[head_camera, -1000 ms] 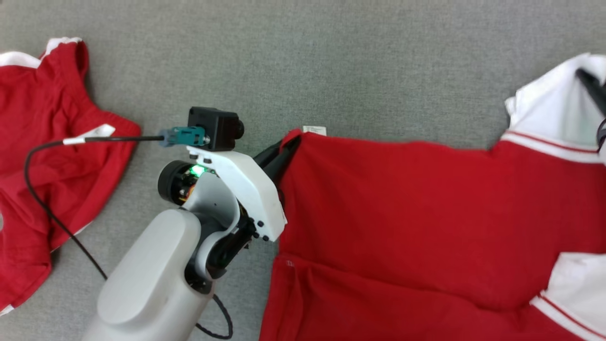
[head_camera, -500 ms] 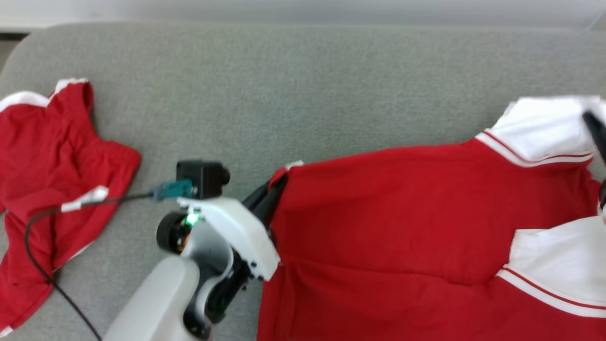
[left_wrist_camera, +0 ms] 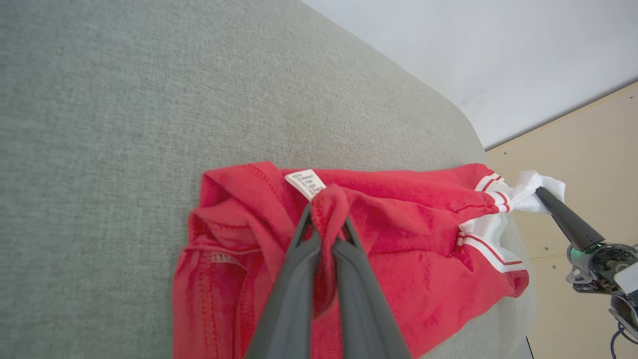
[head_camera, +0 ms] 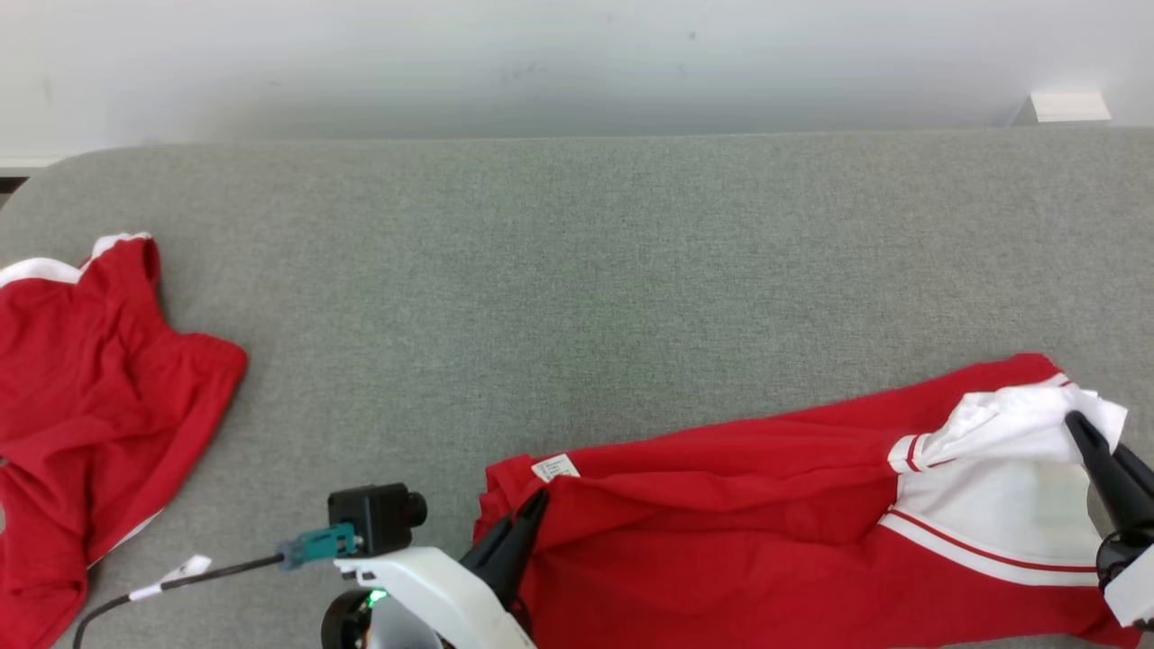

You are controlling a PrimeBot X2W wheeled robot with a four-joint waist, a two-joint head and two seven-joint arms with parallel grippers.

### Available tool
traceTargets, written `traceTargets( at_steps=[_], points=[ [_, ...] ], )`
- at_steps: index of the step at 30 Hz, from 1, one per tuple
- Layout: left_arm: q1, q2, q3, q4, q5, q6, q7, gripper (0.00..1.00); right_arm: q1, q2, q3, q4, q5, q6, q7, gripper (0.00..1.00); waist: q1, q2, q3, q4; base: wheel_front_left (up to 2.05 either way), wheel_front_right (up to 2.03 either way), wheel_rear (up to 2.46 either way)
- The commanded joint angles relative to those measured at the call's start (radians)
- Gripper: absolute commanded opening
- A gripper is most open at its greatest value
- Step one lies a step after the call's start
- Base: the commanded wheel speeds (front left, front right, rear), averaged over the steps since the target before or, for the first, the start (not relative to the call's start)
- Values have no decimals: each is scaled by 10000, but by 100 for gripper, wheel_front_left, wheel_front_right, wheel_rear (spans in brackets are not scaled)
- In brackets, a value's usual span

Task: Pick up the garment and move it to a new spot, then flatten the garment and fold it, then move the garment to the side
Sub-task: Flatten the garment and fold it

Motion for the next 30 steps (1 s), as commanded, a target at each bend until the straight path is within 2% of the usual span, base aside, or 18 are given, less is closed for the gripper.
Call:
traceTargets(
  at_steps=[1, 11, 12, 13, 14, 15, 20, 25, 30],
  points=[
    [168, 46, 34, -45, -114, 42, -58, 0, 209, 86, -95, -15, 44, 0, -140, 0, 2, 0, -52, -1, 0, 0, 0],
    [473, 284, 34, -5, 68, 194, -119, 0, 974, 409, -197, 81, -139, -1, -135, 0, 2, 0, -113, -40, 0, 0, 0],
    [506, 291, 7, 19, 99, 195, -171, 22, 1024, 424, -187, 120, -188, -1, -150, 3, 2, 0, -129, -49, 0, 0, 0],
    [563, 307, -38, 66, 141, 199, -165, 44, 1095, 423, -186, 205, -241, -1, -105, 13, 2, 0, -158, -59, 0, 0, 0],
    [638, 369, -128, 109, 216, 154, -134, 80, 1184, 437, -153, 265, -264, -1, -58, 79, 2, 0, -203, -68, 0, 0, 0],
    [738, 430, -243, 150, 267, 131, -75, 100, 1277, 417, -102, 312, -296, -1, 23, 100, 2, 0, -254, -75, 0, 0, 0],
    [1108, 853, -599, 117, 705, 25, -76, 100, 1646, 216, -157, 360, -315, -1, 307, 100, 2, 0, -492, -120, 0, 0, 0],
    [1549, 1105, -454, -211, 1640, 370, -1516, 100, 1993, -168, -1105, 25, -45, -1, 315, 100, 2, 0, -797, -161, 0, 0, 0],
    [1767, 781, -266, -413, 2475, 690, -3493, 100, 1810, -158, -2056, -216, -187, 0, 642, 100, 2, 0, -937, -81, 0, 0, 0]
  ],
)
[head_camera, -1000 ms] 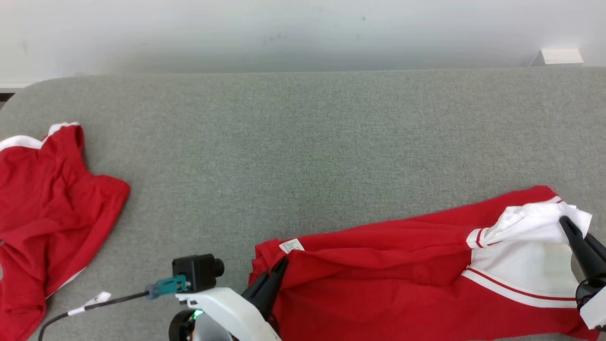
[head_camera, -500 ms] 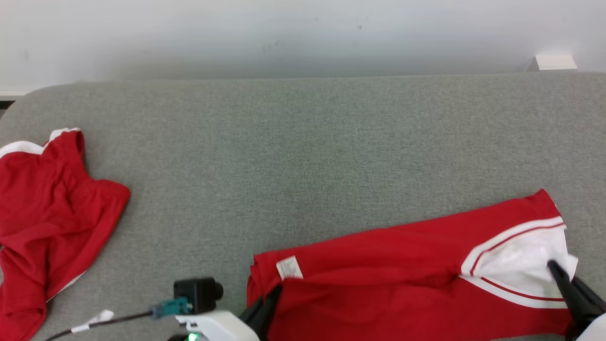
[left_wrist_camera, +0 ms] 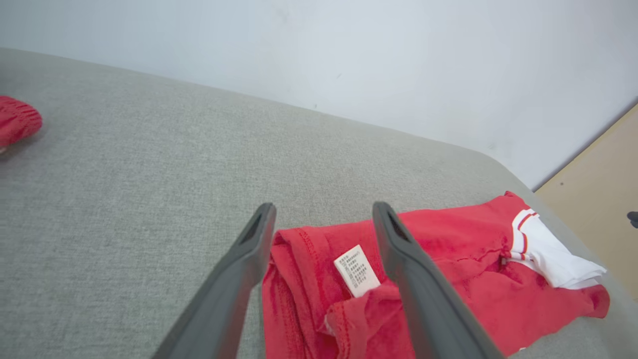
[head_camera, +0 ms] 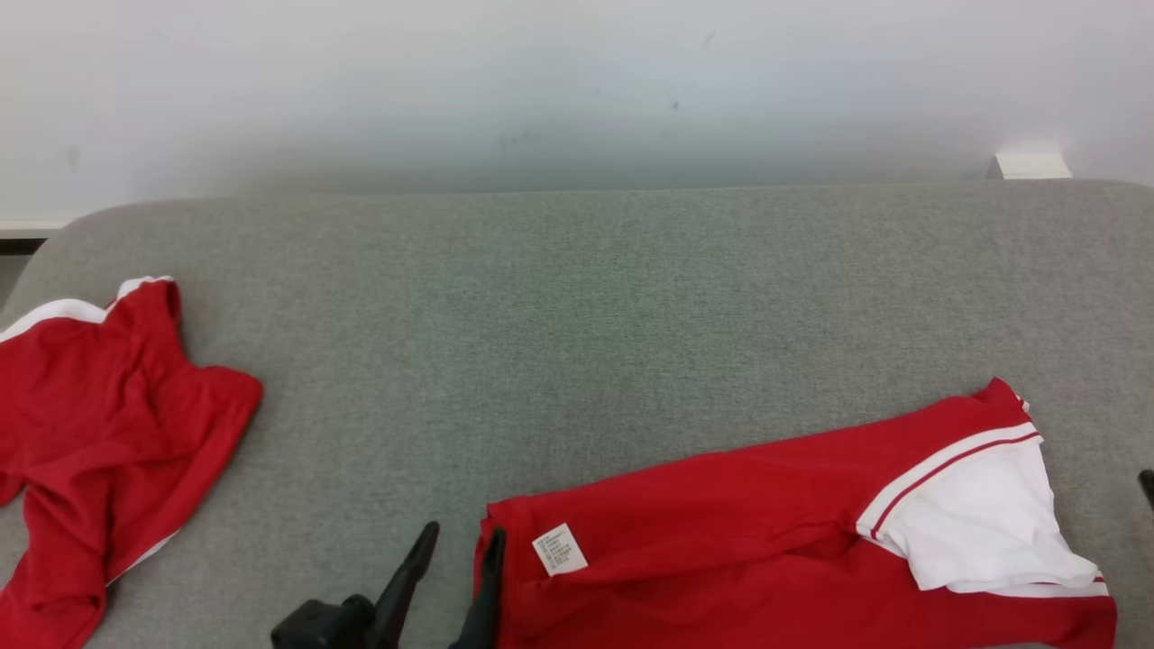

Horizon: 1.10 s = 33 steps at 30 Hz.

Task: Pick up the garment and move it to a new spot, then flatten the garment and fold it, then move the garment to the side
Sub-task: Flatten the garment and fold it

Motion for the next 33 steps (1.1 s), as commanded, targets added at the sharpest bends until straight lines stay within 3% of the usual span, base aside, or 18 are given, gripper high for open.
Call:
traceTargets(
  at_steps=[1, 9, 17, 24, 25, 26, 27, 33],
  points=[
    [101, -16, 60, 57, 235, 72, -197, 100, -171, 22, -104, -20, -137, 2, 87, 100, 1, -1, 12, 52, 0, 0, 0],
    [-89, -741, 411, 418, 1381, 180, -866, 100, -873, 831, -28, 758, -1207, 2, 1559, 100, 1, -1, 281, 490, 0, 0, 0],
    [144, -1305, 1187, 400, 2232, -273, -870, 100, -1403, 1291, 326, 2311, -2159, 1, 2232, 100, 1, -1, 579, 870, 0, 0, 0],
    [254, -1633, 1814, 426, 2719, -731, -872, 100, -1567, 1808, 1086, 2814, -1336, 27, 2850, 100, 1, -1, 654, 952, 0, 0, 0],
    [268, -1683, 1879, 458, 2733, -797, -872, 100, -1609, 1917, 1228, 2800, -1147, 45, 2901, 73, 1, -1, 647, 955, 0, 0, 0],
    [280, -1728, 1928, 494, 2794, -866, -872, 100, -1663, 2004, 1299, 2745, -943, 61, 2775, 31, 1, -1, 635, 957, 0, 0, 0],
    [289, -1766, 1981, 518, 2845, -907, -872, 100, -1722, 2032, 1316, 2704, -763, 61, 2594, 0, 1, -1, 617, 960, 0, 0, 0],
    [478, -1986, 2279, 767, 3088, -1221, -873, 100, -1930, 1488, 694, 2965, 11, 1, 1340, 0, 1, -1, 385, 936, 0, 0, 0]
  ],
)
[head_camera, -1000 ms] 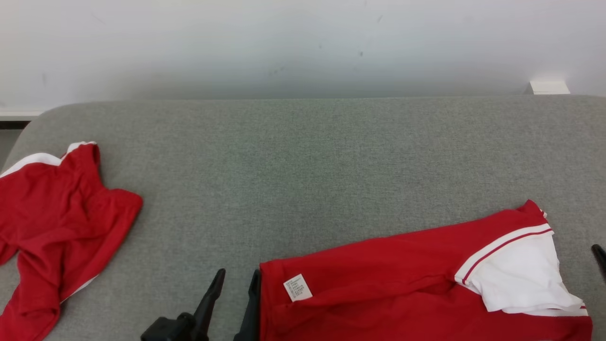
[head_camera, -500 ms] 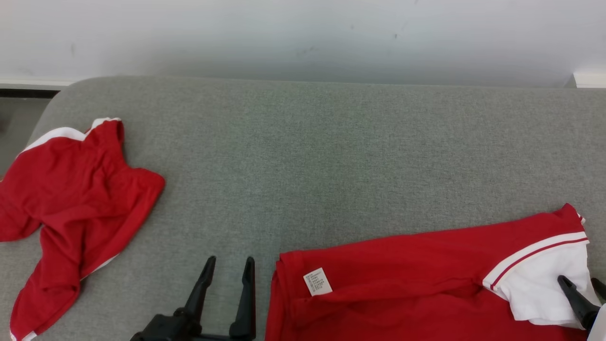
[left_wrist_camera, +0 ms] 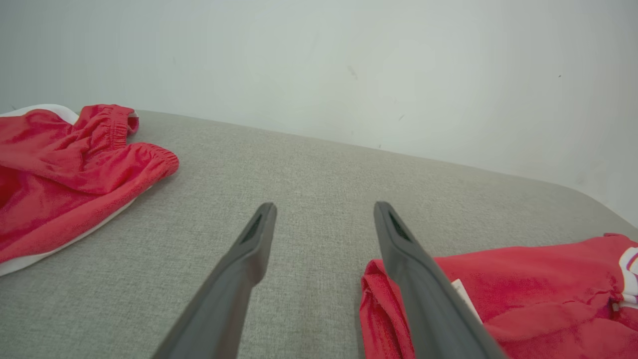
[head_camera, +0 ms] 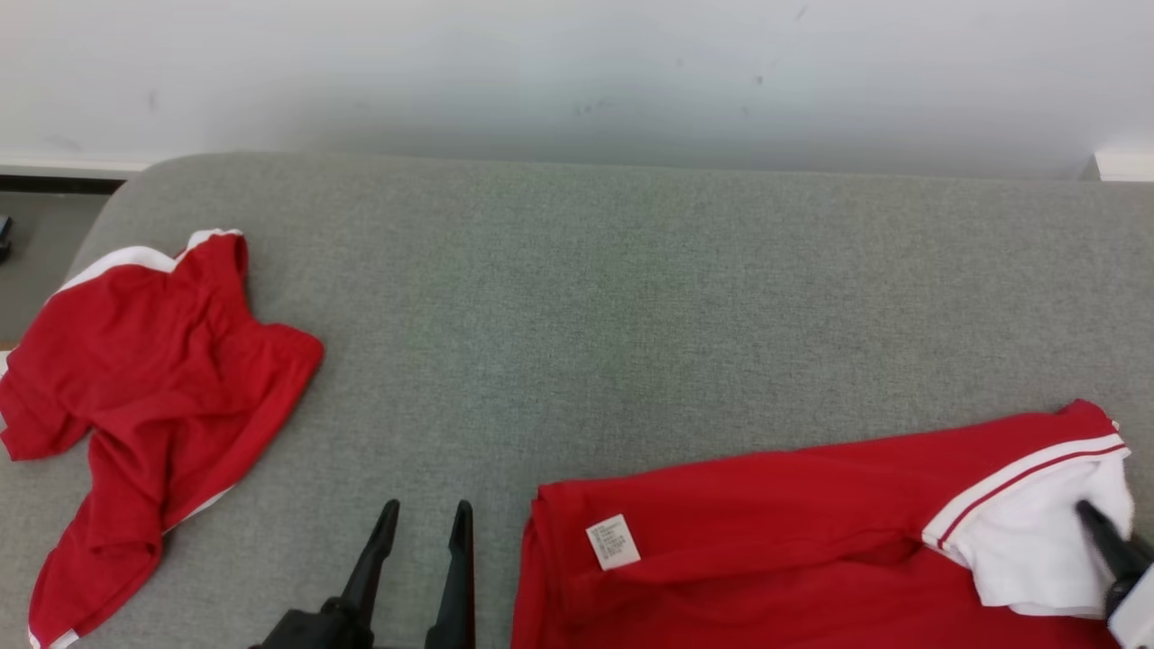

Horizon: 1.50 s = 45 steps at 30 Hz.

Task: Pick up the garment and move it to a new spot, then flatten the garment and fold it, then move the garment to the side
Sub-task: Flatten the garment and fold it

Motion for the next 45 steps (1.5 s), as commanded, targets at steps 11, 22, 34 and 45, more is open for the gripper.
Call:
traceTargets(
  at_steps=[11, 22, 34, 45],
  points=[
    [535, -214, 394, 654, 165, -414, -20, 100, 507, -2458, -1584, 528, 967, -10, -206, 0, 0, 0, -531, -169, 0, 0, 0],
    [529, -255, 478, 875, -95, -501, -21, 100, 793, -3915, -1924, -1247, 828, -10, 729, 0, 0, 0, -670, -277, 0, 0, 0],
    [464, -255, 255, 970, -581, -171, -21, 100, 1239, -3783, 611, -5482, 1265, -9, 3304, 0, 0, 0, -823, -2, 0, 0, 0],
    [351, -254, 152, 1108, -700, -100, -21, 100, 778, -2365, 2039, -5925, 561, -9, 3348, 0, 0, 0, -720, 119, 0, 0, 0]
  ],
)
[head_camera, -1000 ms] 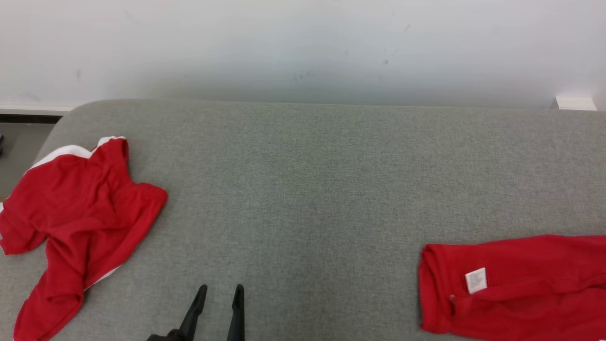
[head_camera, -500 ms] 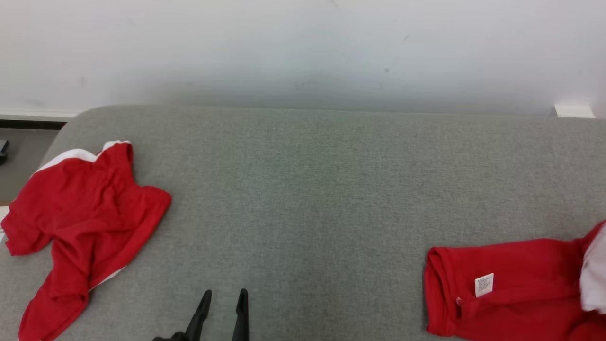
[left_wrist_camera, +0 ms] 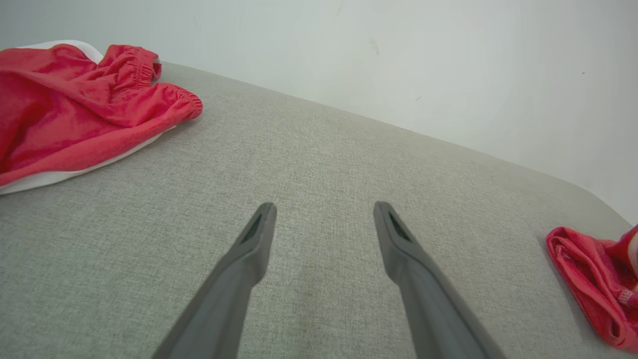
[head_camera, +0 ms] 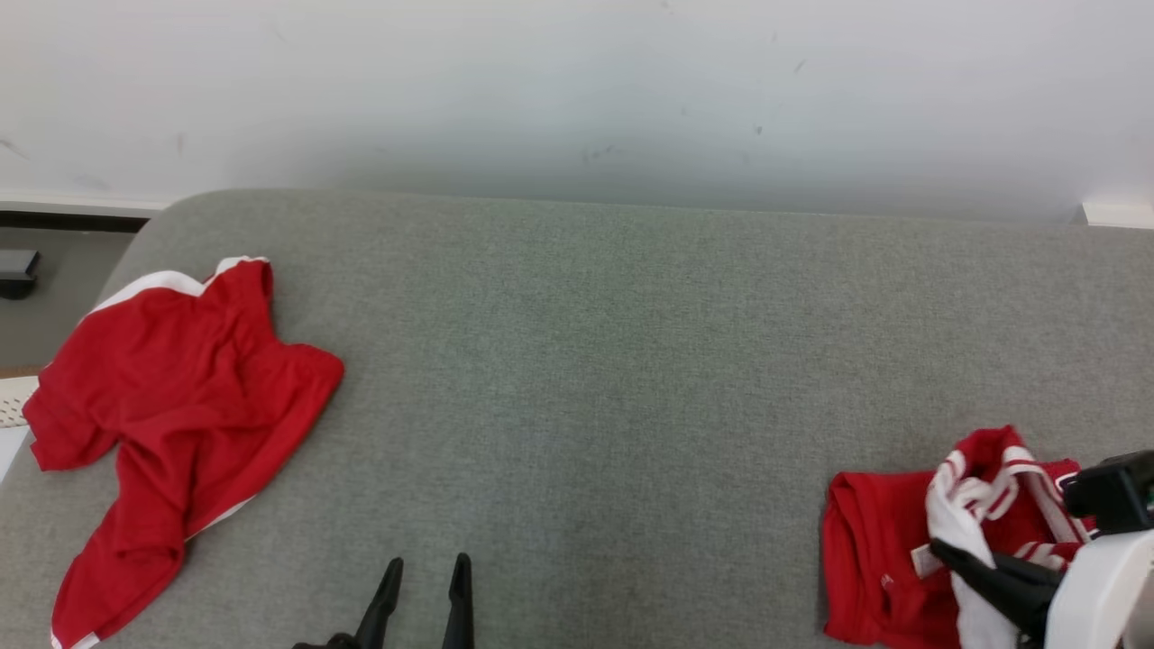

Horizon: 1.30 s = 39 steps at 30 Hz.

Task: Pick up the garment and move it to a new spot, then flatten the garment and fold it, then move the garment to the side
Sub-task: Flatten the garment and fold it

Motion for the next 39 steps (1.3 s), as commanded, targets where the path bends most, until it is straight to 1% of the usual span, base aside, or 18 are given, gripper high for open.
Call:
traceTargets(
  at_steps=[1, 5, 11, 17, 18, 19, 20, 21, 23, 27, 32, 34, 36, 39],
  points=[
    [-89, 31, 8, 27, -38, 38, -19, 100, -136, 89, 18, 96, -119, -18, -91, 0, 0, 0, -4, 4, 0, 0, 0],
    [-57, 31, -22, 121, -49, 17, -19, 100, -303, 640, 282, 552, -546, -18, -530, 0, 0, 0, -22, 24, 0, 0, 0],
    [8, 29, -51, 179, -22, -7, -19, 100, -585, 1296, 542, 1245, -1105, -18, -1218, 0, 0, 0, -44, 31, 0, 0, 0],
    [-35, 31, -120, 189, -60, 0, -19, 100, -855, 1777, 886, 1758, -1508, -18, -1650, 0, 0, 0, -4, 18, 0, 0, 0],
    [-42, 31, -120, 194, -64, 7, -19, 100, -898, 1881, 888, 1865, -1564, -18, -1751, 4, 0, 0, -4, 9, 0, 0, 0],
    [-45, 31, -123, 202, -63, 16, -19, 100, -943, 1992, 897, 1960, -1610, -18, -1857, 30, 0, 0, -7, 0, 0, 0, 0],
    [-43, 31, -122, 212, -64, 26, -19, 100, -1002, 2109, 934, 1984, -1686, -18, -1993, 82, 0, 0, -14, -11, 0, 0, 0],
    [-41, 31, -111, 213, -62, 32, -19, 100, -1043, 2241, 913, 2035, -1751, -18, -2150, 100, 0, 0, -19, -29, 0, 0, 0],
    [-7, 31, -86, 230, -40, 30, -19, 100, -1065, 2522, 893, 2086, -1874, -18, -2447, 100, 0, 0, -48, -69, 0, 0, 0],
    [117, 30, -18, 264, 34, 1, -19, 100, -1013, 2910, 920, 1688, -1879, -18, -3094, 100, 0, 0, -159, -177, 0, 0, 0],
    [264, 30, 79, 254, 119, -10, -19, 100, -667, 3202, 344, 996, -2178, -18, -4335, 100, 0, 0, -361, -384, 0, 0, 0],
    [332, 30, 82, 240, 134, -17, -19, 100, -486, 3101, -21, 819, -2643, -18, -4855, 100, 0, 0, -472, -479, 0, 0, 0],
    [380, 32, 91, 231, 140, -15, -19, 100, -240, 2961, -498, 775, -3390, -18, -5407, 100, 0, 0, -592, -568, 0, 0, 0],
    [513, 32, 108, 227, 132, 5, -19, 100, 295, 3058, -1285, 921, -4238, -18, -6061, 100, 0, 0, -800, -685, 0, 0, 0]
  ],
)
